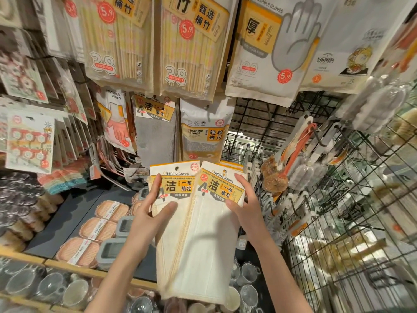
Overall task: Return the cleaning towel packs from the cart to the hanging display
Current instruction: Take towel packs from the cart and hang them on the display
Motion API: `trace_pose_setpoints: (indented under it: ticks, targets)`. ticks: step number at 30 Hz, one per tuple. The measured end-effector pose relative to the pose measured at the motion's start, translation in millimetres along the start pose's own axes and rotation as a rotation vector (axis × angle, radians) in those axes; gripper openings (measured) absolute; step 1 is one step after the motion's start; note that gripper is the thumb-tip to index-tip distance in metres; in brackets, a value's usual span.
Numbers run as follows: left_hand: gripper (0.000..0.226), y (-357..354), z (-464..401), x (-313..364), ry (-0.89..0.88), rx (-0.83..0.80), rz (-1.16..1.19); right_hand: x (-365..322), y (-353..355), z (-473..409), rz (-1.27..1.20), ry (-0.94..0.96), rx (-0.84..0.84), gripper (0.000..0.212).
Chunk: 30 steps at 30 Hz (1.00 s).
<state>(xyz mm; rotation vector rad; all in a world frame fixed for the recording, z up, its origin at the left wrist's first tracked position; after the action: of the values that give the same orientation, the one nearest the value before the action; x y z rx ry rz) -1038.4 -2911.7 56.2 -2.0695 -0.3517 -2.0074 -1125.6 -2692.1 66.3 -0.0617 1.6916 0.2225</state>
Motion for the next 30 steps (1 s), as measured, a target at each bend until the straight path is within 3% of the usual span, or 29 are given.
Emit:
trace_pose_setpoints:
  ticks: [7, 12, 30]
  targets:
    - [0.073, 13.2, -6.0, -11.9, -0.005, 0.053, -0.077, 36.4, 7.6, 5.3, -0.166, -0.170, 0.111, 0.049]
    - [0.075, 20.7, -10.0, -9.8, -0.035, 0.071, -0.133, 55.5, 10.1, -6.0, -0.122, -0.240, 0.160, 0.048]
    - [0.076, 31.3, -15.2, -9.7, 0.013, 0.148, -0.218, 95.2, 10.9, -52.0, -0.025, -0.248, 0.240, 0.050]
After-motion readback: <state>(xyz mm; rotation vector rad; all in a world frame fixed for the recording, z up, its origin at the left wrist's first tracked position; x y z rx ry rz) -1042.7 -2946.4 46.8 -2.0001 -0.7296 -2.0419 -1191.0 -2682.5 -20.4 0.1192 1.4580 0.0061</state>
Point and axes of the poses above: each hand's wrist, its own z-axis away from the middle knuckle, its own y-axis out of the back of the hand, x = y × z, the point moved 1 cm from there along -z, towards the middle knuckle, and after that the axes turned 1 degree about -z, right-handed, at the moved point
